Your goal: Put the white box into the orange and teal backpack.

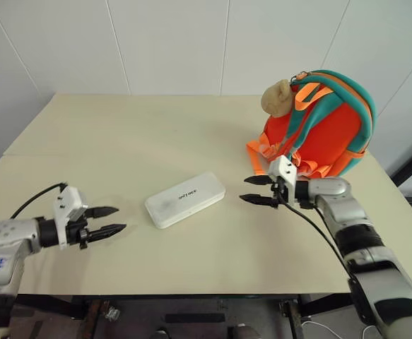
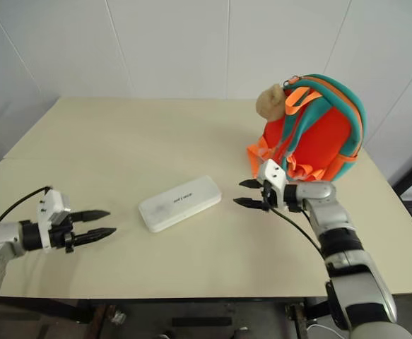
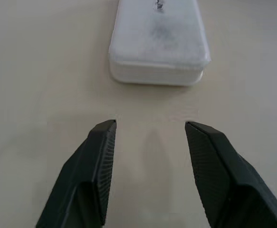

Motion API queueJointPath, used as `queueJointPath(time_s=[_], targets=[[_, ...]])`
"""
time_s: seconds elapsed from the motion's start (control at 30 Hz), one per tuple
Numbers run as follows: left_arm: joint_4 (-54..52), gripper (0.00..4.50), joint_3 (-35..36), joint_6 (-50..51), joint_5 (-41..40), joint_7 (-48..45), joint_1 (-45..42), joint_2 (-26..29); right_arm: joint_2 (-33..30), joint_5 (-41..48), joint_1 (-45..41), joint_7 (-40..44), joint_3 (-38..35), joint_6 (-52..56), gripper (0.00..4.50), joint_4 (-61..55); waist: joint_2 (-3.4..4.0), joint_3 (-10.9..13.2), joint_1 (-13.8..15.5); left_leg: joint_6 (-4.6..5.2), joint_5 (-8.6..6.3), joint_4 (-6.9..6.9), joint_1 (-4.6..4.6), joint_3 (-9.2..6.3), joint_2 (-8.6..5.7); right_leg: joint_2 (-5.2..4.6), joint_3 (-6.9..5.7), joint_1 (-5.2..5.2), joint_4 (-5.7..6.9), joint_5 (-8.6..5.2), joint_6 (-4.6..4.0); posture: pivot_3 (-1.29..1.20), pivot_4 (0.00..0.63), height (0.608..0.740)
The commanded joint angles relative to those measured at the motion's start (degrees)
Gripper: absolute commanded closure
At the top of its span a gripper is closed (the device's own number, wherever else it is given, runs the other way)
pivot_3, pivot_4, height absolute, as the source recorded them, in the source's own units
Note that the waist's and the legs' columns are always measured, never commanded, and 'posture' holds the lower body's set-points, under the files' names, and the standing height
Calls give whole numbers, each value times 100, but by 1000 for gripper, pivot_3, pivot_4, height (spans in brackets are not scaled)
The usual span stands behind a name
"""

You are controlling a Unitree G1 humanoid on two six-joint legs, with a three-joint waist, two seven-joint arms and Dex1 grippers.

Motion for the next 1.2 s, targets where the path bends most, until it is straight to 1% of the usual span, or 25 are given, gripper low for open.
queueJointPath(time_s=[0.03, 0.1, 0.13, 0.17, 0.3, 0.5, 0.6, 0.73, 0.8, 0.93, 1.07, 1.2], targets=[[-481, 3274, -50, 102, 149, 357, 162, -35, 207, -435, -681, -489, -17, -681, 3186, 1094, 0, 0, 9, 0, 0, 0, -1, 0, 0, 0, -1, 0, 0, 0, 0, 0, 150, 740], [-669, 3925, -223, 217, 239, 616, 183, -177, 359, -692, -961, -926, 1, -922, 3910, 1606, 0, 0, 7, -1, 0, 2, 0, 0, 0, 0, 0, 1, 2, 0, 0, 0, 150, 740], [-771, 4157, -298, 287, 222, 690, 161, -260, 429, -793, -1058, -1123, -1, -985, 4177, 1775, 0, 0, 7, -1, 0, 2, 2, 0, 0, 0, 0, 2, 3, 0, -1, 0, 150, 740], [-815, 4181, -337, 322, 204, 724, 147, -306, 493, -877, -1133, -1268, -8, -1037, 4493, 1908, 0, 0, 7, -1, 0, 2, 2, 0, 0, 0, 0, 2, 4, 0, 0, 0, 150, 740], [-1071, 4181, -697, 492, 236, 929, 1, -549, 769, -1138, -1307, -1729, -51, -1055, 4493, 2262, 0, 0, -22, -1, 1, 1, 2, 0, 0, 1, 0, 1, 9, 0, 0, 0, 150, 740], [-1001, 4181, -1004, 505, 307, 1022, -290, -698, 1173, -1141, -1173, -1668, -208, -1134, 4493, 2350, 0, 0, -70, -4, 2, 7, 5, 0, 0, 3, 0, 0, 24, 0, 0, 0, 150, 740], [-909, 4181, -1063, 401, 371, 998, -406, -696, 1356, -1092, -971, -1391, -265, -1266, 4493, 2274, -1, -1, -73, -5, 3, 5, 23, 0, 0, 4, 1, 8, 32, 0, 0, 0, 150, 740], [-765, 4181, -1152, 326, 458, 879, -516, -657, 1435, -922, -627, -641, -350, -1399, 4493, 1981, -1, -1, -70, -5, 3, 1, 40, 3, 0, 4, 4, 23, 31, -1, 0, 0, 150, 740], [-604, 4181, -1249, 253, 498, 824, -661, -728, 1369, -738, -315, -103, -386, -1299, 4493, 1639, -1, -1, -67, -5, 3, 3, 45, 3, 0, 4, 4, 29, 32, -1, 0, 0, 150, 740], [-333, 4181, -1444, 76, 570, 664, -936, -907, 1174, -508, 212, 487, -366, -980, 4493, 846, -1, -1, -59, -5, 2, 0, 82, 3, 0, 5, 4, 67, 29, -3, 0, 0, 150, 740], [-186, 4181, -1718, -47, 614, 452, -1216, -1176, 808, -186, 1071, 872, -314, -165, 4493, -755, -1, -1, -32, -7, 2, 15, 86, 1, -1, 6, 3, 88, 26, -2, 3, 0, 150, 740], [-176, 4181, -1897, -100, 619, 265, -1291, -1238, 459, 99, 1831, 1025, -247, 779, 4493, -2320, -1, -1, -13, -8, 1, 15, 85, 0, -1, 6, 4, 88, 23, -1, 7, 0, 150, 740]])
